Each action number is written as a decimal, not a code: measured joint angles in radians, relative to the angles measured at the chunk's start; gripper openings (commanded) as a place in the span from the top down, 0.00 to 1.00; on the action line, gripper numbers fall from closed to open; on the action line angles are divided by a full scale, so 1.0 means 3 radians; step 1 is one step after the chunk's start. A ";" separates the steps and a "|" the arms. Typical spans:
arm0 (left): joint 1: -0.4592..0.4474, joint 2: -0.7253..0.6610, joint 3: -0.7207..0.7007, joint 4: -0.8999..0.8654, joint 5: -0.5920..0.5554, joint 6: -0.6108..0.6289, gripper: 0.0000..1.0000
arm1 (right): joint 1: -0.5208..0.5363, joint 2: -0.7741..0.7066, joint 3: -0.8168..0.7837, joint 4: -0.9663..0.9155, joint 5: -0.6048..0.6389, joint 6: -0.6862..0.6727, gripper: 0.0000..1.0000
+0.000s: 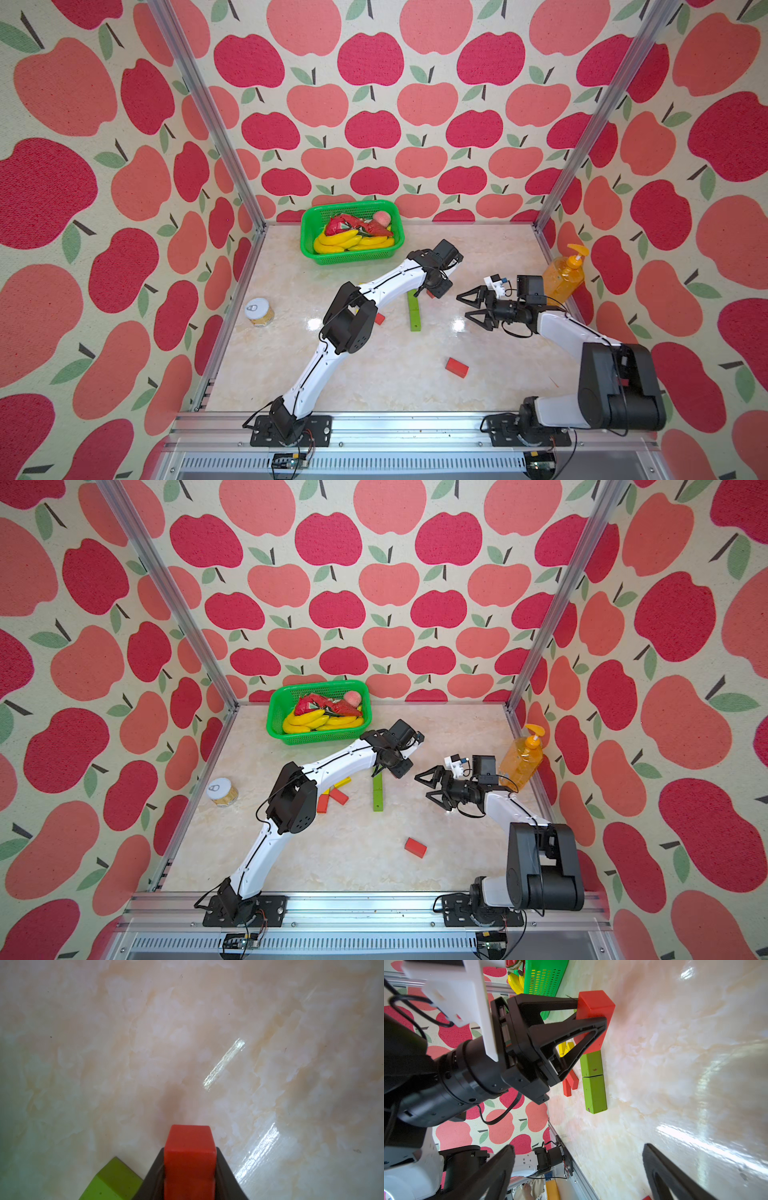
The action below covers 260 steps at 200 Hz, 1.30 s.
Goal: Assemble the letter k with building blocks
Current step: Assemble the building block at the center of the board.
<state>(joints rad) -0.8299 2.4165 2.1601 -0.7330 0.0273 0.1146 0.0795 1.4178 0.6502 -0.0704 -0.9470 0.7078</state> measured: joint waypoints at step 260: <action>0.0090 0.0108 -0.0116 -0.0151 0.0126 0.0412 0.87 | 0.0196 0.0294 0.0001 0.0095 0.0135 0.0024 0.01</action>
<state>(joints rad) -0.8028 2.4489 2.1254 -0.7784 0.0650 0.2382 0.1383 1.5059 0.6506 -0.0418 -0.9066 0.7151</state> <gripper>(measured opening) 0.329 0.993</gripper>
